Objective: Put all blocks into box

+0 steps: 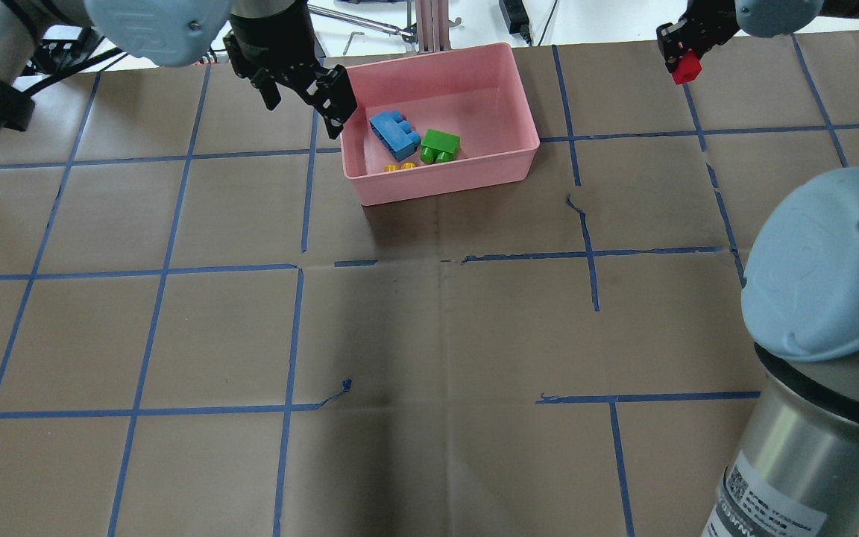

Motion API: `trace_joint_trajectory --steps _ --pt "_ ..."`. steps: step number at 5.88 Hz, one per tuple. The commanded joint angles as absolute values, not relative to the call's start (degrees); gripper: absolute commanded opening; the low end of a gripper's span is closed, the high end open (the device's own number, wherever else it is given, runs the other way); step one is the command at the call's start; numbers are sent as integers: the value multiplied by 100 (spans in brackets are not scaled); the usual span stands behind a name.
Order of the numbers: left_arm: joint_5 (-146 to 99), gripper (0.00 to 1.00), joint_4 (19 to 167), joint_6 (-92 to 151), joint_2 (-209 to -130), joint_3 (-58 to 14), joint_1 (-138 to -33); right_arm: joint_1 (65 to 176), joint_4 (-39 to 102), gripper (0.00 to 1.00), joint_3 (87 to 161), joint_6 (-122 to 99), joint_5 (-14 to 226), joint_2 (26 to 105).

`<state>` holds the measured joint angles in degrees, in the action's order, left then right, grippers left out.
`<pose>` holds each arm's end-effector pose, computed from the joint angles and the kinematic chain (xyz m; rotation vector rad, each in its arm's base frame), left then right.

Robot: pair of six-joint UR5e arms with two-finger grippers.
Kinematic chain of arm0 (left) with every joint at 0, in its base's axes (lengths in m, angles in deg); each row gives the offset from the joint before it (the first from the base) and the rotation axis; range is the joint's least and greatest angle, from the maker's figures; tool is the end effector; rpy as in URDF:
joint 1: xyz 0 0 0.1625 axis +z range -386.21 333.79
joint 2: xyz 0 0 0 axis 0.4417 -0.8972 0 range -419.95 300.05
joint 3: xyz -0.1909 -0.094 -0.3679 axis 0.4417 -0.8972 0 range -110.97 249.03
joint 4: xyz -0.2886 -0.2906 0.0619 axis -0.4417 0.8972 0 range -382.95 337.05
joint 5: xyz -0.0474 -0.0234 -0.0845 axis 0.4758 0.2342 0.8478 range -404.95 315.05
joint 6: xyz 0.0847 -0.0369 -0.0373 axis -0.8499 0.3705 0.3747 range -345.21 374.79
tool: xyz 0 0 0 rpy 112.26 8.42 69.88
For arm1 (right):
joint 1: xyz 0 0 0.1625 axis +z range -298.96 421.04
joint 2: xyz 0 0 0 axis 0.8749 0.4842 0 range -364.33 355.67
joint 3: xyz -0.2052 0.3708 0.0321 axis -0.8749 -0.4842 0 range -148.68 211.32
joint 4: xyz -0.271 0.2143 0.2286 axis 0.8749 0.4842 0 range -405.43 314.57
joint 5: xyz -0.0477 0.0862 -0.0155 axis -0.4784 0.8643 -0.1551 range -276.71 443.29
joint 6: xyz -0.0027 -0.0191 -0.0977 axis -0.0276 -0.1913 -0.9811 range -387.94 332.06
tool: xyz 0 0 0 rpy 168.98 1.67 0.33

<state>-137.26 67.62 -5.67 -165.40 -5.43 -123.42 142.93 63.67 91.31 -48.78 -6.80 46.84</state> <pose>-0.2041 -0.5832 0.4724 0.7421 3.0124 0.0200 0.0232 -0.7810 0.3532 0.3415 -3.0646 0.2679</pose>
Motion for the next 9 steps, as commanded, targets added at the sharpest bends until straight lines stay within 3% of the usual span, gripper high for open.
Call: trace_joint_trajectory --steps 1,2,4,5,6,7,9 --pt "-13532 100 6793 -446 -15388 -1721 -11686 15213 6092 10 8749 -3618 -662 4700" --pt "-13521 100 6784 -384 -15086 -2128 -11482 15644 6135 10 8739 -2863 -575 4682" --pt "-13530 100 6810 -218 -14873 -2273 -11472 16314 6206 10 8748 -1795 -416 4482" --pt "-13539 100 6862 -199 -14794 -2290 -11454 16482 6406 23 8774 -1653 -416 4202" --pt "-13530 100 6854 -199 -14793 -2282 -11437 16484 6739 76 8774 -1678 -416 4025" --pt "-13530 100 6828 -199 -14802 -2282 -11436 16484 6925 99 8774 -1652 -424 3997" --pt "-13530 100 6828 -208 -14793 -2273 -11436 16475 6927 100 8792 -1652 -442 3997"
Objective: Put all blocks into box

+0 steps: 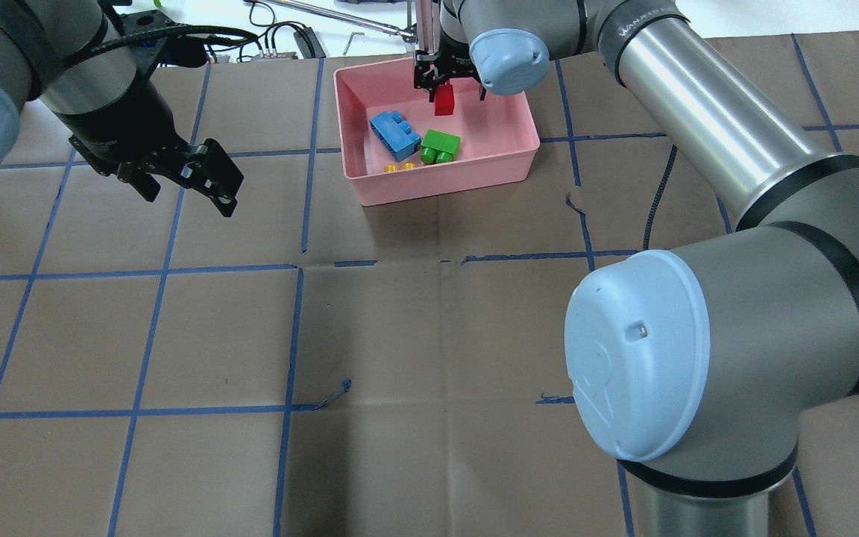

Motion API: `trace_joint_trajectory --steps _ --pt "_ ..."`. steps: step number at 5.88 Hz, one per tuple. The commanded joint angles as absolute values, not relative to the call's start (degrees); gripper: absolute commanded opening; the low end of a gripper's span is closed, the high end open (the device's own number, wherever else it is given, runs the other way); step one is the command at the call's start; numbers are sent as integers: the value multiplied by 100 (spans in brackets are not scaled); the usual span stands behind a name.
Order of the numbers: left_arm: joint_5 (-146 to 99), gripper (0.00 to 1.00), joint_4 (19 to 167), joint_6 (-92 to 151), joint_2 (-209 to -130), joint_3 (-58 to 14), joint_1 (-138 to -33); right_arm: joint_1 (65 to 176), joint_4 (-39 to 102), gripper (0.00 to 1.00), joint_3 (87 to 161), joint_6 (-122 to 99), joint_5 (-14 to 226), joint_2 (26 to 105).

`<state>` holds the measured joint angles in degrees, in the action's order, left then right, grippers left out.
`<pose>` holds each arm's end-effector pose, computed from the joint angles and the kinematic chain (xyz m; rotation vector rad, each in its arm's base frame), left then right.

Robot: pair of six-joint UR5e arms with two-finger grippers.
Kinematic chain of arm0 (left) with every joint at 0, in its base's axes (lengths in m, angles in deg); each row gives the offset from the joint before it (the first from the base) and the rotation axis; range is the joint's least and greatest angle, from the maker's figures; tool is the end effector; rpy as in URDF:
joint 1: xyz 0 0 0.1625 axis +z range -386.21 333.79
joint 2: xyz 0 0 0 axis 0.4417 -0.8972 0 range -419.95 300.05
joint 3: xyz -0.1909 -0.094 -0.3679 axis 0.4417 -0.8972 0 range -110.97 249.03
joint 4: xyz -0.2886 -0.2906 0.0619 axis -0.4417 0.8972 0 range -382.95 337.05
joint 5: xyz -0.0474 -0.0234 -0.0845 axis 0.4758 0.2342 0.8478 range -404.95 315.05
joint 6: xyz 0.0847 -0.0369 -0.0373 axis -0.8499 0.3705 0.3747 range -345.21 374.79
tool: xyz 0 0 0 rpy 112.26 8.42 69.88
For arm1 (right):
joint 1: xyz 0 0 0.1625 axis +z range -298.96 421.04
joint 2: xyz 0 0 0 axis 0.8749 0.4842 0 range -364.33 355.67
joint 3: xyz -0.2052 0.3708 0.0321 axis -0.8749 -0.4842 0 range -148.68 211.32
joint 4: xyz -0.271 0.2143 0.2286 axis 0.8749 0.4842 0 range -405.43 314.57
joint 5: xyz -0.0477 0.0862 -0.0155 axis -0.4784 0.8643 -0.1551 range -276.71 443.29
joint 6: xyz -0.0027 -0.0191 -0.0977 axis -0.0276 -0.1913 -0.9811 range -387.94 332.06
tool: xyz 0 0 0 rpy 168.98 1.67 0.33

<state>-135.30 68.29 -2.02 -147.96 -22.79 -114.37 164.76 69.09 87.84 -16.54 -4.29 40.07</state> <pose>-0.1174 -0.4792 0.4869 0.4089 3.1117 0.0303 0.3247 -0.7502 0.3017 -0.0683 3.0374 -0.3082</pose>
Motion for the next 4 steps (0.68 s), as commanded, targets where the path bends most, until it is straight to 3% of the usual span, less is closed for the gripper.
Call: trace_joint_trajectory --steps 1,4 --pt "-13530 100 6845 -208 -14785 -2273 -11436 16475 6927 100 8783 -1652 -451 4005" --pt "-13539 100 6854 -208 -14785 -2264 -11436 16335 6595 100 8783 -1809 -530 4242"
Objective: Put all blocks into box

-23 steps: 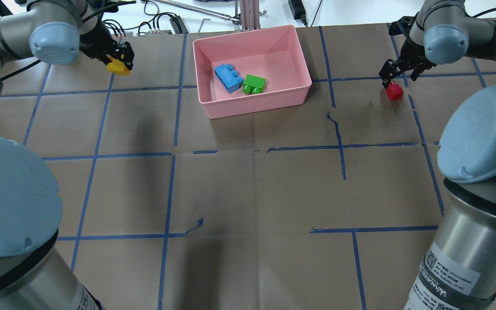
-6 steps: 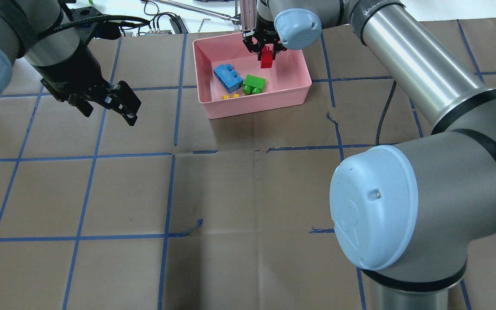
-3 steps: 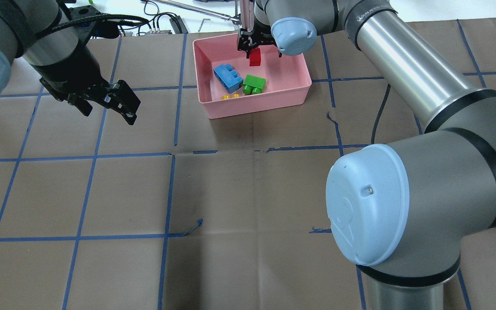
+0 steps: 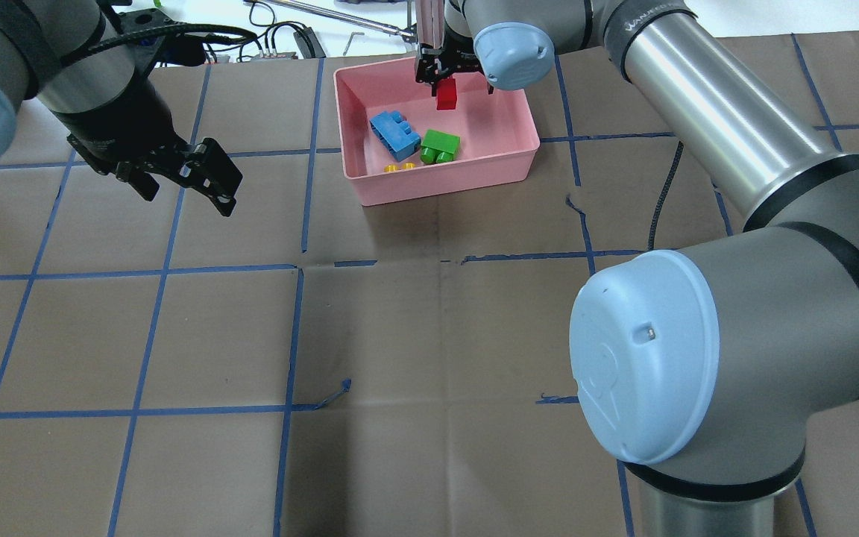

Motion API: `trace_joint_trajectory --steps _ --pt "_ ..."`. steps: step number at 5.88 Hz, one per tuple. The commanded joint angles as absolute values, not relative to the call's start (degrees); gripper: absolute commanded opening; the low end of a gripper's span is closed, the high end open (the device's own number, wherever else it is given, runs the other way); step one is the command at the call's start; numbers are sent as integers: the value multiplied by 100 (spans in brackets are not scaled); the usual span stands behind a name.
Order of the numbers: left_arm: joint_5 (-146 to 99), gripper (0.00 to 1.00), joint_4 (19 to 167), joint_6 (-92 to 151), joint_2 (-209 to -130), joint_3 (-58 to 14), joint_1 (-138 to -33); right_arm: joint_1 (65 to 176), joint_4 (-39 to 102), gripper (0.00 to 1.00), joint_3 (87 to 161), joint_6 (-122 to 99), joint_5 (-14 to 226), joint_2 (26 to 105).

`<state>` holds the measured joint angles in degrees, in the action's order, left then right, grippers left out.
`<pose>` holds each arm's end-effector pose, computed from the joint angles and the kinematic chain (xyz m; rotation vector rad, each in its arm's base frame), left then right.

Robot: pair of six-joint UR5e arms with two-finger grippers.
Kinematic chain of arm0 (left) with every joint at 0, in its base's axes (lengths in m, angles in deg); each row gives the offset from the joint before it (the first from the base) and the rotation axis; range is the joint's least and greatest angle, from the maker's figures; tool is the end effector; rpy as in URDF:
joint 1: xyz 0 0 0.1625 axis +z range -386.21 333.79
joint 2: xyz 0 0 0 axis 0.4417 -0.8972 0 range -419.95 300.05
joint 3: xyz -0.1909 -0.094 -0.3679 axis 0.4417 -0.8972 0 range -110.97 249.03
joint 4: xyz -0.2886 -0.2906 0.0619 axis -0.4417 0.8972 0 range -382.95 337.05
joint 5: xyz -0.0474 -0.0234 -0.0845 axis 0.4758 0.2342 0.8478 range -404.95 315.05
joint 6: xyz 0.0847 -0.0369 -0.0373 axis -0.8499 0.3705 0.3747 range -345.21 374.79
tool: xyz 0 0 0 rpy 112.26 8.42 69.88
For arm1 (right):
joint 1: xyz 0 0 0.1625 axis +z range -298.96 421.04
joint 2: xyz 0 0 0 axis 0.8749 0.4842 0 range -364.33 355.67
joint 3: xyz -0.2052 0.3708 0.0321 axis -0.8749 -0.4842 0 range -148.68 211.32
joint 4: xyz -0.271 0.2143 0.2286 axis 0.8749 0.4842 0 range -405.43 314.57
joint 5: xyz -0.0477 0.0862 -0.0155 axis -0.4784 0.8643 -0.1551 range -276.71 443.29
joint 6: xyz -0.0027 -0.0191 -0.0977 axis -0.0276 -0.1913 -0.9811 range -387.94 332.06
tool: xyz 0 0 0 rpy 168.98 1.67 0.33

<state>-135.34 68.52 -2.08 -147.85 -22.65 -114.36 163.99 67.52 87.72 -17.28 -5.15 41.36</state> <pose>-0.1172 -0.4784 0.4886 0.4101 3.1108 0.0299 0.3120 -0.7499 0.3175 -0.0653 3.0550 -0.3122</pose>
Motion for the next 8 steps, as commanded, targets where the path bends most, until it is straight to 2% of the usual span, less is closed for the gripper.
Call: trace_joint_trajectory --steps 1,2,4,6,7,8 --pt "-13539 100 6854 -208 -14785 -2273 -11445 16343 6749 100 8861 -2767 -774 4121" --pt "-13547 100 6854 -208 -14785 -2264 -11436 16343 7055 100 8914 -3368 -1063 4102" --pt "-13539 100 6863 -208 -14776 -2255 -11445 16134 6719 100 8871 -3418 -1127 4338" --pt "-13547 100 6863 -208 -14767 -2255 -11445 15415 5300 99 8967 -3785 -1066 5178" --pt "-13530 100 6863 -208 -14776 -2255 -11445 15185 4657 99 9220 -3796 -1066 5758" --pt "-13539 100 6863 -208 -14767 -2255 -11445 15009 4198 99 9806 -3718 -1049 6459"
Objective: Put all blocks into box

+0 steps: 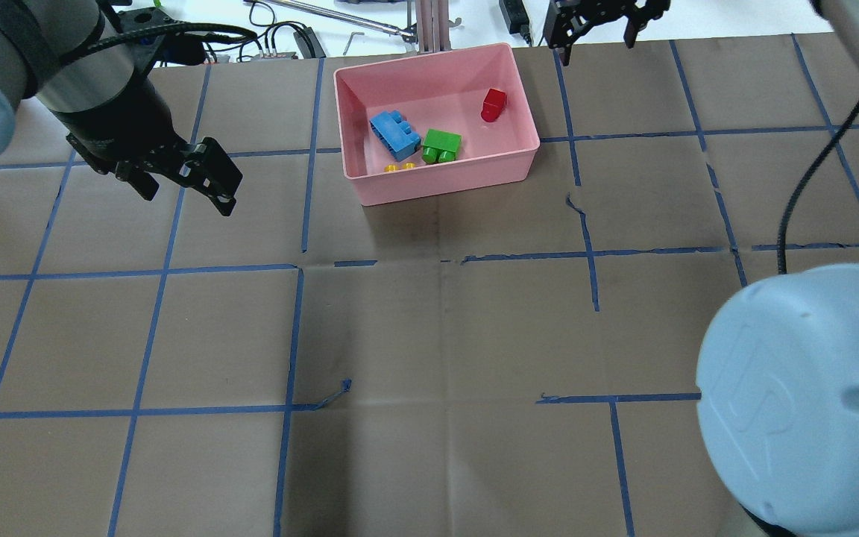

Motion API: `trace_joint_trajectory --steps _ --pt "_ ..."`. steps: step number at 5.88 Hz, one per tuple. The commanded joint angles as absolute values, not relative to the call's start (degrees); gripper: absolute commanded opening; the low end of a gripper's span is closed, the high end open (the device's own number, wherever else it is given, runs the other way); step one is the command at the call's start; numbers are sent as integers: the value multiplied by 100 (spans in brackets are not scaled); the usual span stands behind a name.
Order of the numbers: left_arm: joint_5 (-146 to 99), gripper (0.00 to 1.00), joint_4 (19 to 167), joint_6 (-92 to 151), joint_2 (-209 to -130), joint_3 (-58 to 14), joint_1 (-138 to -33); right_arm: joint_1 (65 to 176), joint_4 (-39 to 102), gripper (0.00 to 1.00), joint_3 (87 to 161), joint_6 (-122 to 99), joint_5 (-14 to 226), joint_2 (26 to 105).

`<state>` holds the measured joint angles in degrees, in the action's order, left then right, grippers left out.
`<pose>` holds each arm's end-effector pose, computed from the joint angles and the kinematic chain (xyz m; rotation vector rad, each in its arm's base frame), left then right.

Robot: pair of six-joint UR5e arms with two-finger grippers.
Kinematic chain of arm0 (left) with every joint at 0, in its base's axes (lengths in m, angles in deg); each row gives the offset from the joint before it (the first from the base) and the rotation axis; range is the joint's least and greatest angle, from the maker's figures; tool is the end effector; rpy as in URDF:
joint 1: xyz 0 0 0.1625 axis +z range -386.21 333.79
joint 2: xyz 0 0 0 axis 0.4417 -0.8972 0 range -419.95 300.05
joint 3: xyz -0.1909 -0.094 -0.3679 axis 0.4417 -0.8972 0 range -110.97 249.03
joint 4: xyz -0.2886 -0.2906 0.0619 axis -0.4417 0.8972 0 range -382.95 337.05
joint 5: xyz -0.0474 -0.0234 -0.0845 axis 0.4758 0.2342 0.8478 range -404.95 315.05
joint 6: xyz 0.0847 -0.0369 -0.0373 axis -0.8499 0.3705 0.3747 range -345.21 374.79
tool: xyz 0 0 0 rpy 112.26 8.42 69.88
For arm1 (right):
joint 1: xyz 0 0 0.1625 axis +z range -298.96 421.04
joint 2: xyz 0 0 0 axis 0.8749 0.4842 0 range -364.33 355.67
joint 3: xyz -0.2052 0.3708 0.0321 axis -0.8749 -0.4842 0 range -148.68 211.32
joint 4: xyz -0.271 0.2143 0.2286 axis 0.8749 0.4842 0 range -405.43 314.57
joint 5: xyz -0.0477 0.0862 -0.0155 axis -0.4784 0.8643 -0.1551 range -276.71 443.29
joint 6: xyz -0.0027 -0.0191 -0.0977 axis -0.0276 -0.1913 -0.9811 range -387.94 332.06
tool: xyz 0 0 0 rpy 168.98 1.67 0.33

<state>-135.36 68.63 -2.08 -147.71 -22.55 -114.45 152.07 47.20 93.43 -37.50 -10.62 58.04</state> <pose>-0.1180 -0.4774 0.4905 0.4125 3.1097 0.0265 0.1390 -0.6915 0.4466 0.2804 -3.0560 0.0694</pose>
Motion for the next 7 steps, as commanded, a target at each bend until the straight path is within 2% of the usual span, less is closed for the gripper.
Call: trace_joint_trajectory --steps 1,3,7 --pt "-13530 100 6863 -208 -14767 -2255 -11445 15051 4106 99 10429 -3169 -1057 7180" --pt "-13539 100 6863 -199 -14758 -2255 -11445 15104 4096 99 11766 -2356 -996 8395" --pt "-13530 100 6863 -199 -14767 -2255 -11454 15367 4097 99 11851 -2205 -758 8541"
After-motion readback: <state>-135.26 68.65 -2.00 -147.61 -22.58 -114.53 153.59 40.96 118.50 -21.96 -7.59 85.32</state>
